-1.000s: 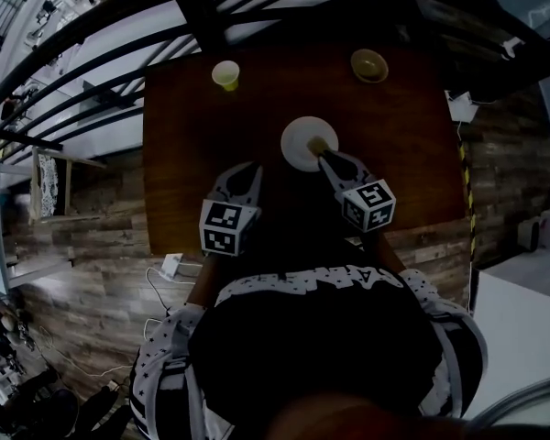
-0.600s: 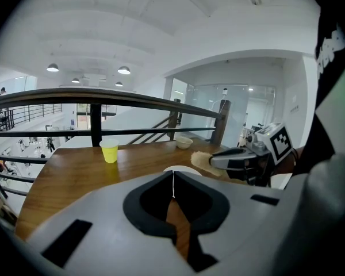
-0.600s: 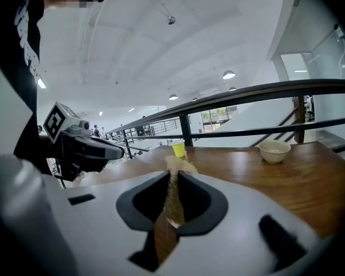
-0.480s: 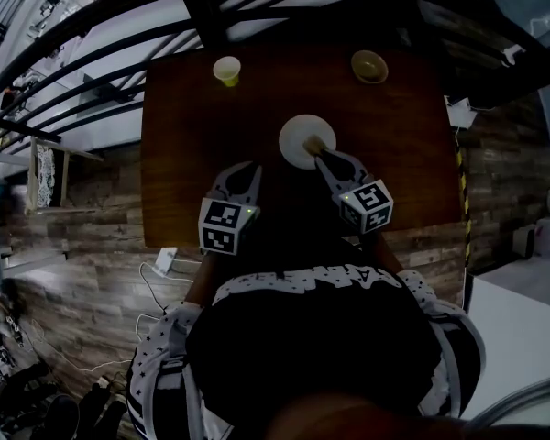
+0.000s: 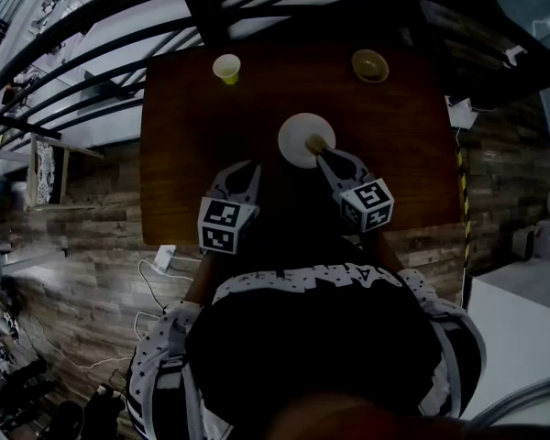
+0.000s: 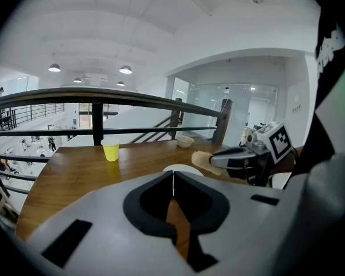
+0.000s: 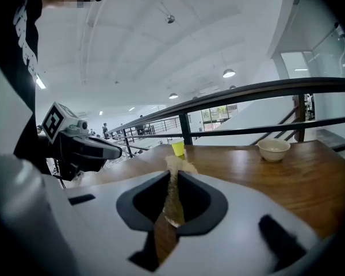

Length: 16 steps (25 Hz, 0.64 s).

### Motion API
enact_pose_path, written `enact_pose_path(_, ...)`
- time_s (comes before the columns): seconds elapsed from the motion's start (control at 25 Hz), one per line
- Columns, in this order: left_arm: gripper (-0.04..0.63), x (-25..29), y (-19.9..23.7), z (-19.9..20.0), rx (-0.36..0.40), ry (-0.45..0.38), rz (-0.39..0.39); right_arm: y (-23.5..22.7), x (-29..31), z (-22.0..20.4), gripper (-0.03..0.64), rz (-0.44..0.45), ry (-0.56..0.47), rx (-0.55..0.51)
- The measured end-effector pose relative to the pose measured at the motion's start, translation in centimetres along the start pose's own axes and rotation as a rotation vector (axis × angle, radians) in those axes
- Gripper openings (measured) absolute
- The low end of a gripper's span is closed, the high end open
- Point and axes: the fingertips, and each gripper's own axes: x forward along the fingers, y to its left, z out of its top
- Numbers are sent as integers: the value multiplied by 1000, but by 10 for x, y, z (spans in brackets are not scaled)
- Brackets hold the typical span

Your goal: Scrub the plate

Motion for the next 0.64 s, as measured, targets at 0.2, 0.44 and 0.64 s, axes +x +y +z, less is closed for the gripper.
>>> enact_pose_path(0.2, 14, 0, 0, -1, 2, 2, -2, 1, 0, -2, 49, 1, 7, -15)
enact_pose_path(0.44, 14, 2, -3, -1, 4, 9, -6, -2, -4, -2, 49, -8, 14, -13)
enact_pose_path(0.64, 14, 4, -4, -2, 7, 10, -12, -3, -4, -4, 49, -10, 17, -20)
